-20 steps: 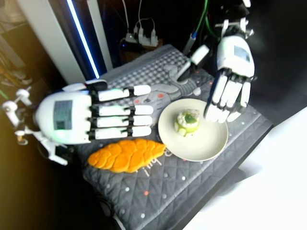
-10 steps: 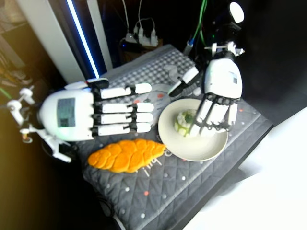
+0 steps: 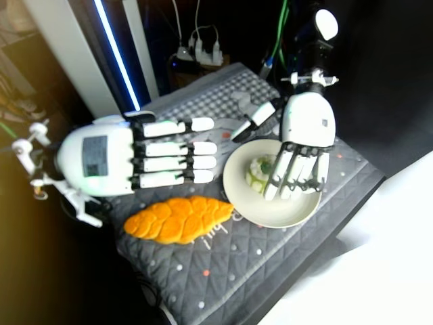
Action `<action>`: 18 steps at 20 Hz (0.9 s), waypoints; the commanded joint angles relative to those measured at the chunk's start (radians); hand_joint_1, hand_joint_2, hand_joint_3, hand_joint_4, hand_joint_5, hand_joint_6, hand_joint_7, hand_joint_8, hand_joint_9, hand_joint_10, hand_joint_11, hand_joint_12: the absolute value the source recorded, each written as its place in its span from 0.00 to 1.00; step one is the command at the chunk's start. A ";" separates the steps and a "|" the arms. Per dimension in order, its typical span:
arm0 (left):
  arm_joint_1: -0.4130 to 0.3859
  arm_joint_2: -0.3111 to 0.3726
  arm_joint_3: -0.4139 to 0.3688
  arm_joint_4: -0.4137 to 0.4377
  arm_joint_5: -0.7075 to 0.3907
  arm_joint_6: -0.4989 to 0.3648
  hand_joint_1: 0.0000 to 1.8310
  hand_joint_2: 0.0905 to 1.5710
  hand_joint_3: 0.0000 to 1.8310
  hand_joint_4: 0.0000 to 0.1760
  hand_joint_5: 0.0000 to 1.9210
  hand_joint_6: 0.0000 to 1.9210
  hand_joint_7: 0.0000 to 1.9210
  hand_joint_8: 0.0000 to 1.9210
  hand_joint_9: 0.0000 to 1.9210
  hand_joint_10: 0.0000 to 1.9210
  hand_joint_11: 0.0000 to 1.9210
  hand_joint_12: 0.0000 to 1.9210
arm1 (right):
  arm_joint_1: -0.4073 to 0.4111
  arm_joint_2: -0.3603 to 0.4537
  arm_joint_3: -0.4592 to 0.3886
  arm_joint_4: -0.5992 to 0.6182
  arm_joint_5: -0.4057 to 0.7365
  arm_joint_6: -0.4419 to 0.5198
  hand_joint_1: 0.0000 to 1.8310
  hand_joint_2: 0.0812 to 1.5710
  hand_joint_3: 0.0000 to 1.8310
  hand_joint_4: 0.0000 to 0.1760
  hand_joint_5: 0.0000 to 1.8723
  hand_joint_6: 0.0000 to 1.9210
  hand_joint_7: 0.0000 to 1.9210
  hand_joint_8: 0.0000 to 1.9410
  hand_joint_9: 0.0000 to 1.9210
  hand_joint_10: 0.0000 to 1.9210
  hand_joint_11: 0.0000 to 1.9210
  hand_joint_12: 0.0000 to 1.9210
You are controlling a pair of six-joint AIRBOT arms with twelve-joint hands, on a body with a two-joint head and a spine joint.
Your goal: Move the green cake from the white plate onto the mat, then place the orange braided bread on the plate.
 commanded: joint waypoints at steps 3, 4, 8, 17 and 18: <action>0.003 -0.002 0.005 -0.020 -0.023 -0.004 0.36 0.47 0.00 0.86 0.22 0.01 0.33 0.01 0.28 0.01 0.04 0.54 | 0.010 0.008 -0.001 0.042 0.118 0.004 0.33 0.51 0.00 0.72 0.06 0.00 0.13 0.00 0.09 0.00 0.00 0.34; 0.006 -0.004 0.005 -0.017 -0.023 -0.004 0.42 0.49 0.00 0.80 0.24 0.00 0.34 0.00 0.30 0.01 0.07 0.51 | 0.010 0.008 -0.001 0.042 0.118 0.004 0.33 0.50 0.00 0.73 0.07 0.00 0.13 0.00 0.09 0.00 0.00 0.34; 0.016 -0.014 0.011 -0.021 -0.027 -0.004 0.69 0.71 0.00 0.00 0.48 0.37 0.48 0.67 0.50 0.50 0.34 0.55 | 0.010 0.008 -0.003 0.042 0.118 0.004 0.32 0.52 0.00 0.68 0.06 0.00 0.12 0.00 0.09 0.00 0.00 0.33; 0.002 0.037 0.036 -0.267 -0.177 -0.005 0.66 0.74 0.00 0.00 0.48 0.61 0.40 0.63 0.43 0.38 0.33 0.63 | 0.010 0.008 -0.003 0.040 0.117 0.004 0.27 0.51 0.00 0.79 0.11 0.00 0.12 0.00 0.10 0.00 0.00 0.34; -0.001 0.062 0.014 -0.285 -0.206 -0.005 0.66 0.74 0.00 0.00 0.47 0.65 0.41 0.60 0.47 0.27 0.34 0.57 | 0.010 0.008 -0.003 0.040 0.117 0.004 0.28 0.51 0.00 0.80 0.12 0.00 0.12 0.00 0.10 0.00 0.00 0.33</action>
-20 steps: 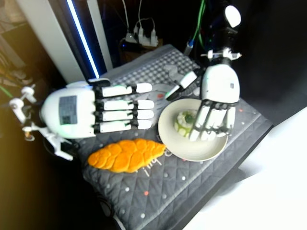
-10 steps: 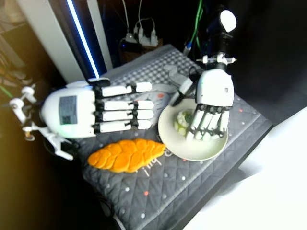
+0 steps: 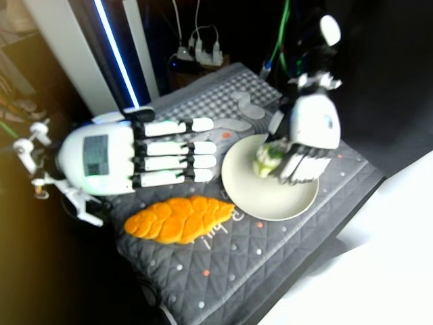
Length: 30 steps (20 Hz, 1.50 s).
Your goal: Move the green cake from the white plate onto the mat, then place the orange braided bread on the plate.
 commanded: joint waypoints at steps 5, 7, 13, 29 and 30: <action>-0.012 0.106 -0.121 0.035 -0.205 -0.072 0.74 0.66 0.00 0.00 0.59 0.37 0.54 0.44 0.53 0.47 0.38 0.55 | 0.010 0.008 -0.001 0.047 0.117 0.004 0.26 0.49 0.00 0.96 0.09 0.00 0.12 0.00 0.11 0.00 0.00 0.34; 0.004 0.132 -0.164 0.071 -0.238 -0.091 0.75 0.67 0.00 0.00 0.58 0.41 0.52 0.45 0.49 0.57 0.39 0.56 | 0.010 0.008 -0.001 0.047 0.116 0.004 0.24 0.49 0.00 0.93 0.07 0.00 0.11 0.00 0.11 0.00 0.00 0.34; 0.037 0.152 -0.266 0.223 -0.245 -0.093 0.75 0.70 0.00 0.00 0.53 0.49 0.46 0.50 0.45 0.66 0.36 0.60 | 0.010 0.009 -0.001 0.047 0.115 0.006 0.25 0.46 0.00 0.99 0.08 0.00 0.12 0.00 0.10 0.00 0.00 0.29; 0.054 0.178 -0.291 0.198 -0.270 -0.101 0.49 0.43 0.00 0.50 0.09 0.00 0.07 0.00 0.07 0.00 0.00 0.33 | 0.010 0.008 -0.002 0.050 0.113 0.007 0.24 0.46 0.00 0.95 0.09 0.00 0.12 0.00 0.11 0.00 0.00 0.34; 0.046 0.197 -0.297 0.151 -0.279 -0.069 0.50 0.41 0.00 0.49 0.10 0.00 0.08 0.00 0.09 0.01 0.00 0.35 | 0.010 0.008 -0.002 0.050 0.113 0.007 0.25 0.46 0.00 0.95 0.09 0.00 0.13 0.00 0.11 0.00 0.00 0.33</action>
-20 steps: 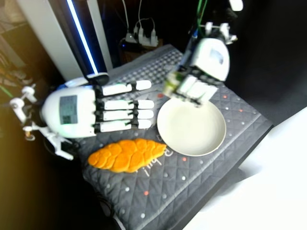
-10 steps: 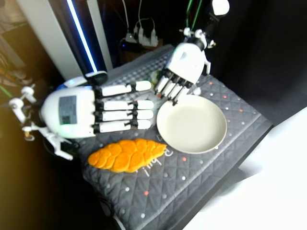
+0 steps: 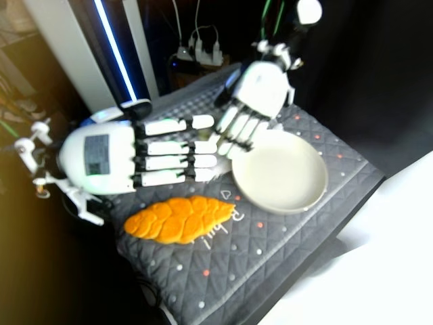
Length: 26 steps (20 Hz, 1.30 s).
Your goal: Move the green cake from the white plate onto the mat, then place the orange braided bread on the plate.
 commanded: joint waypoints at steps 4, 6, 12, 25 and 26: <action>-0.018 0.081 -0.032 -0.232 -0.130 0.084 0.54 0.41 0.01 0.61 0.00 0.00 0.00 0.00 0.00 0.00 0.00 0.01 | 0.010 0.010 0.001 0.049 0.113 0.007 0.28 0.46 0.00 0.91 0.10 0.00 0.12 0.00 0.10 0.00 0.00 0.28; -0.018 0.114 -0.052 -0.294 -0.153 0.135 0.46 0.44 0.01 0.54 0.00 0.00 0.00 0.00 0.00 0.00 0.00 0.00 | 0.010 0.016 0.003 0.052 0.104 0.007 0.33 0.48 0.00 0.97 0.10 0.00 0.12 0.00 0.10 0.00 0.00 0.30; 0.021 0.190 -0.105 -0.504 -0.250 0.308 0.22 0.55 0.01 0.41 0.00 0.00 0.00 0.00 0.00 0.00 0.00 0.00 | 0.010 0.036 0.037 0.069 0.009 0.007 0.38 0.49 0.00 1.00 0.05 0.00 0.08 0.00 0.06 0.00 0.00 0.15; 0.083 0.228 -0.152 -0.645 -0.392 0.411 0.21 0.55 0.00 0.42 0.01 0.00 0.00 0.00 0.00 0.00 0.00 0.00 | 0.010 -0.029 0.158 0.064 -0.300 0.017 0.37 0.41 0.00 0.47 0.07 0.00 0.12 0.00 0.16 0.00 0.00 0.47; 0.087 0.230 -0.153 -0.653 -0.400 0.415 0.21 0.55 0.00 0.42 0.01 0.00 0.00 0.00 0.00 0.00 0.00 0.00 | 0.010 -0.040 0.167 0.056 -0.311 0.024 0.37 0.41 0.00 0.47 0.07 0.00 0.12 0.00 0.16 0.00 0.00 0.47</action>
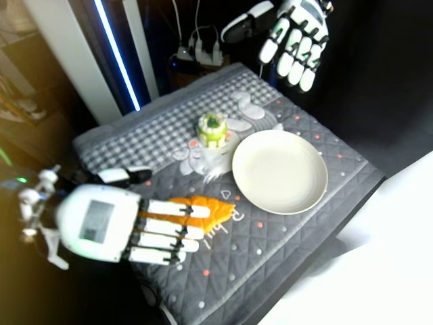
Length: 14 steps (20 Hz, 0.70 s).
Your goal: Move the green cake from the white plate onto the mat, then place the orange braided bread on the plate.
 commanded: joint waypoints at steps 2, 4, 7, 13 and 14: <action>0.005 0.014 -0.003 -0.073 -0.113 0.004 0.21 0.55 0.00 0.42 0.01 0.00 0.00 0.00 0.00 0.00 0.00 0.00 | 0.010 -0.016 0.029 0.015 0.079 0.053 0.36 0.41 0.00 0.57 0.08 0.00 0.13 0.00 0.16 0.00 0.00 0.54; 0.020 0.019 -0.003 -0.090 -0.116 0.005 0.21 0.55 0.00 0.42 0.01 0.00 0.00 0.00 0.00 0.00 0.00 0.00 | 0.010 -0.052 0.072 -0.023 0.049 0.120 0.36 0.40 0.00 0.58 0.09 0.00 0.15 0.00 0.18 0.01 0.00 0.52; 0.023 0.021 -0.003 -0.095 -0.120 0.006 0.21 0.55 0.00 0.42 0.01 0.00 0.00 0.00 0.00 0.00 0.00 0.00 | 0.010 -0.080 0.106 -0.043 0.018 0.156 0.39 0.41 0.00 0.39 0.10 0.00 0.13 0.00 0.16 0.01 0.01 0.42; 0.024 0.020 -0.003 -0.095 -0.115 0.006 0.21 0.55 0.00 0.42 0.01 0.00 0.00 0.00 0.00 0.00 0.00 0.00 | 0.010 -0.088 0.128 -0.029 0.011 0.167 0.71 0.63 0.01 0.00 0.45 0.00 0.56 0.30 0.61 0.04 0.43 0.47; 0.024 0.020 -0.003 -0.094 -0.113 0.006 0.21 0.55 0.00 0.42 0.01 0.00 0.00 0.00 0.00 0.00 0.00 0.00 | 0.010 -0.088 0.131 -0.025 0.011 0.167 0.70 0.67 0.00 0.00 0.47 0.36 0.59 0.43 0.72 0.07 0.50 0.55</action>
